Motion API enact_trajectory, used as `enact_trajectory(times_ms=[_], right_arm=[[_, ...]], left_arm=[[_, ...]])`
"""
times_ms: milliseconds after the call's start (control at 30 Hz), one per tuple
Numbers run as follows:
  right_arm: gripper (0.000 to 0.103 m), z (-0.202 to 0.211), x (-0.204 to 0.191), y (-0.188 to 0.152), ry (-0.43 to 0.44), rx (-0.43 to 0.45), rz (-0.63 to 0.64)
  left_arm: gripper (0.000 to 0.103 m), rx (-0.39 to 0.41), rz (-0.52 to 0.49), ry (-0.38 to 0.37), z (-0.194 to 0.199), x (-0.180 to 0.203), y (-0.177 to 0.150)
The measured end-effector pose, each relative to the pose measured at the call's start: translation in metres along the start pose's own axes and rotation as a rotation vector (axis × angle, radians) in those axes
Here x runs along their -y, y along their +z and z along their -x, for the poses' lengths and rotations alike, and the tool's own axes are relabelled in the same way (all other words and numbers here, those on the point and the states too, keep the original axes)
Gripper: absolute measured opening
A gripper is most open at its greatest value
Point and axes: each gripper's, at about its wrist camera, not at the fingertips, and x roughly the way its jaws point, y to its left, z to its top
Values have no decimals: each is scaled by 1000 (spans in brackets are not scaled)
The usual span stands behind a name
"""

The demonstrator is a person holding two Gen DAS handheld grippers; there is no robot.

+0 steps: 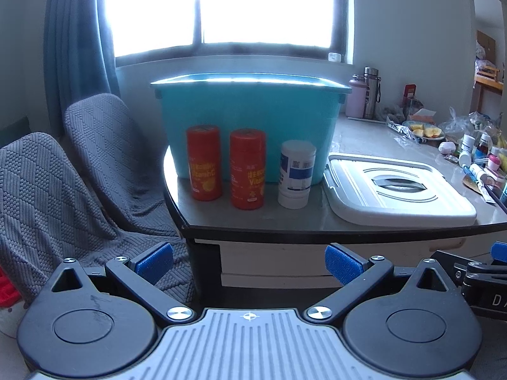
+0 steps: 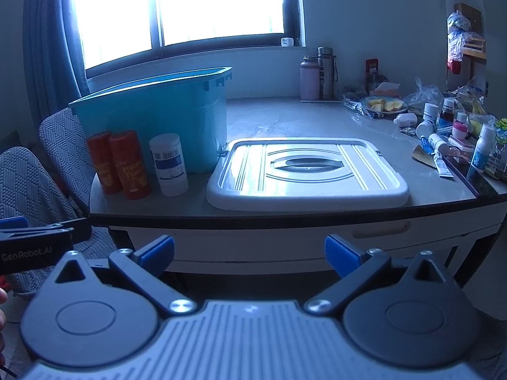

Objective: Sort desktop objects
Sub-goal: 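Move the left tool to a red canister while the right tool approaches the white jar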

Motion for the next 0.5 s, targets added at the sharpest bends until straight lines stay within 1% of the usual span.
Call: enact_trajectory(times_ms=[200, 300, 367, 433, 500], right_arm=[[102, -3, -4, 4, 2, -18, 15], [102, -7, -7, 9, 18, -25, 2], [102, -9, -9, 10, 18, -23, -3], [102, -11, -11, 12, 18, -16, 0], [102, -14, -14, 12, 24, -10, 10]], left_arm=[[103, -3, 17, 8, -7, -16, 11], [103, -4, 20, 10, -14, -22, 18], [103, -3, 22, 12, -29, -43, 32], [103, 21, 12, 31, -18, -24, 18], [103, 22, 12, 38, -21, -24, 19]])
